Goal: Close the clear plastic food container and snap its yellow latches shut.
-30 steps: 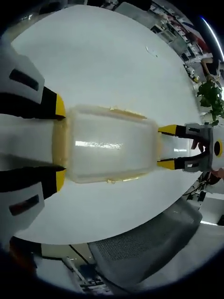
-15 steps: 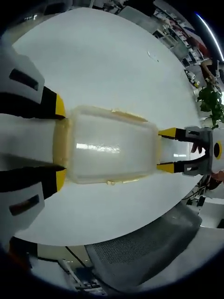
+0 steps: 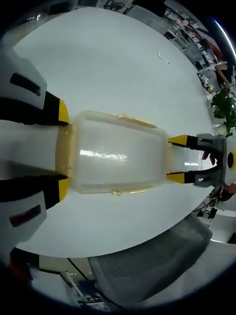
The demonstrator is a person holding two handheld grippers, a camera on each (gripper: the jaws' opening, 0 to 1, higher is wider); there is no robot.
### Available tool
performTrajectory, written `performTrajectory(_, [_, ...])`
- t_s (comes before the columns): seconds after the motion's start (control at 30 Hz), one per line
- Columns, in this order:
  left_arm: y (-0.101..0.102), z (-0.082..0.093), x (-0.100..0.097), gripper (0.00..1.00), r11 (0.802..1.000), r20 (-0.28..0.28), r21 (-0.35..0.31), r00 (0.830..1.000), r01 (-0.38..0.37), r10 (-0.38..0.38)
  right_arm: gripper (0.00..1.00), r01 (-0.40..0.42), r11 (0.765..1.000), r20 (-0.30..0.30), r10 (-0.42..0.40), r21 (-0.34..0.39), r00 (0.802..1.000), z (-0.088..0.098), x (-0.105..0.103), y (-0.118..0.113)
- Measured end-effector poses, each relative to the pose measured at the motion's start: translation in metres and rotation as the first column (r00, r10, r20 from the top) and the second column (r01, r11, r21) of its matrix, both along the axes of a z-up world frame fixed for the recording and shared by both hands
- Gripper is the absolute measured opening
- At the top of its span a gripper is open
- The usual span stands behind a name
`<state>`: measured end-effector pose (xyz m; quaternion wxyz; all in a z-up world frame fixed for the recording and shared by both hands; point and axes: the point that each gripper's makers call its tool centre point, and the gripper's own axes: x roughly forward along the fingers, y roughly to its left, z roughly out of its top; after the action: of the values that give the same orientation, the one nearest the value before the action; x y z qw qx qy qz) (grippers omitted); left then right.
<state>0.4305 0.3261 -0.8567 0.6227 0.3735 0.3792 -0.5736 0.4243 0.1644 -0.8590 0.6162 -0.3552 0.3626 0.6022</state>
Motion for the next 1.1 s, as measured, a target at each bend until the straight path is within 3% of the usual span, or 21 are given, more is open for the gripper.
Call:
performTrajectory(0.4, [0.0,0.002,-0.006,0.38,1.0,0.016,0.021,1.0,-0.021,0.02,0.39,-0.01,1.0,0.013,0.011,-0.006,1.0,0.002,-0.003,0.0])
performTrajectory(1.1, [-0.007,0.037,-0.013,0.38,0.999,0.079,-0.004,0.996,-0.033,0.033,0.39,-0.026,0.999,0.073,0.024,0.021,0.997,0.041,-0.01,-0.007])
